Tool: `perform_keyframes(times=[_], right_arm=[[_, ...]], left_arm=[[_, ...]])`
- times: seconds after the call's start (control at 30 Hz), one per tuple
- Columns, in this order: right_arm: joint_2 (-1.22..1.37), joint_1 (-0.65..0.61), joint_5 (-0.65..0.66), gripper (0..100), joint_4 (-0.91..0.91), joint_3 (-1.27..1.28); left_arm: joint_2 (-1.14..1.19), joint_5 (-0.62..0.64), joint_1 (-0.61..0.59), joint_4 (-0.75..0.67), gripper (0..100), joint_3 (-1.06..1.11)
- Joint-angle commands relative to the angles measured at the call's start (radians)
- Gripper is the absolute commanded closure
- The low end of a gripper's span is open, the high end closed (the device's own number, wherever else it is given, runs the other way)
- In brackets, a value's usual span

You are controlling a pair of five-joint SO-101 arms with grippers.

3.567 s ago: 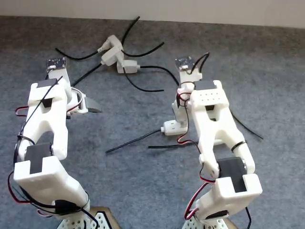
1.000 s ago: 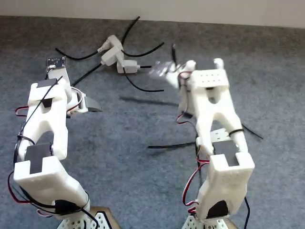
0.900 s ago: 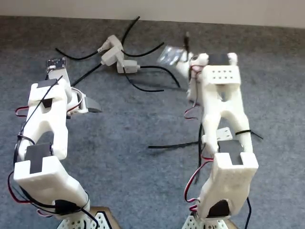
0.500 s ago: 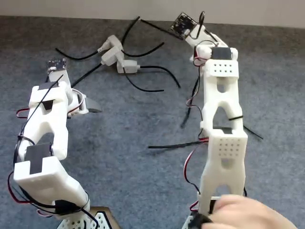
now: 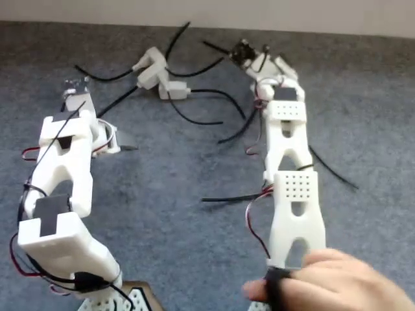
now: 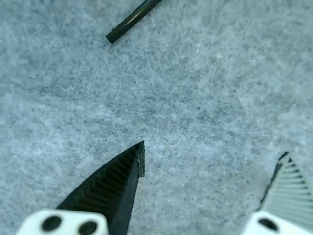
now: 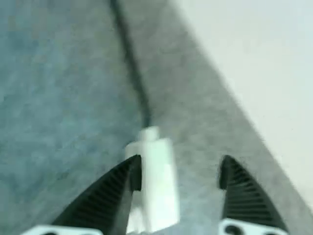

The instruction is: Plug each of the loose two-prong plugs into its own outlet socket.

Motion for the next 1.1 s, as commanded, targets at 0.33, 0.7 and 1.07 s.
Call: perform_keyframes(times=[0.33, 0.7, 1.07], right_arm=[[-0.404, 0.170, -0.381, 72.2, 0.619, -0.213], [-0.645, 0.289, -0.876, 72.4, 1.038, -0.147], [-0.944, 0.321, -1.145, 72.4, 1.036, 0.723]], left_arm=[[-0.047, 0.005, 0.016, -0.012, 60, -0.004], [-0.047, 0.003, 0.025, -0.008, 60, -0.002], [-0.047, 0.003, 0.024, -0.008, 60, -0.002]])
